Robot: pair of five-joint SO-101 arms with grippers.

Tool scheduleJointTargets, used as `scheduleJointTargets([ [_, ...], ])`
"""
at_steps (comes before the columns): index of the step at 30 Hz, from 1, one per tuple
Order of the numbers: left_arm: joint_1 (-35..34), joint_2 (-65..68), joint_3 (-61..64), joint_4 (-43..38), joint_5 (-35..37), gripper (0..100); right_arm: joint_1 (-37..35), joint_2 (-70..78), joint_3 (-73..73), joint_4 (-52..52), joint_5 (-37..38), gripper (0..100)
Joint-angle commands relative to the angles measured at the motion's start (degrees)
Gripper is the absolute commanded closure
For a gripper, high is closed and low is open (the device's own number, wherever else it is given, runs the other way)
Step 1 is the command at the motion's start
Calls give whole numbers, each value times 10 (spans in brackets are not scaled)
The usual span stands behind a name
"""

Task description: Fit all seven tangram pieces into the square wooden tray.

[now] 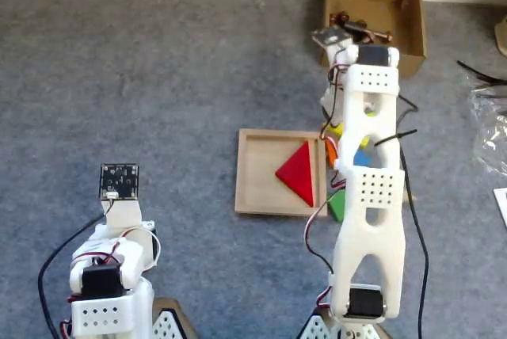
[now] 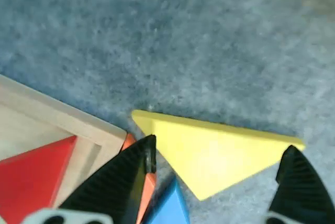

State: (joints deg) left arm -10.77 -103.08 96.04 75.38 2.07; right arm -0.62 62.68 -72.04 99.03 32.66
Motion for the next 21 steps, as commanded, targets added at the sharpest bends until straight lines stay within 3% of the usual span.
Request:
scheduleJointTargets([
  [1,-5,4,12,4,1,995,-2,-13,-36,-30,11,652],
  [21,-5,4,12,4,1,995,32,-10,-30,-51,11,652],
])
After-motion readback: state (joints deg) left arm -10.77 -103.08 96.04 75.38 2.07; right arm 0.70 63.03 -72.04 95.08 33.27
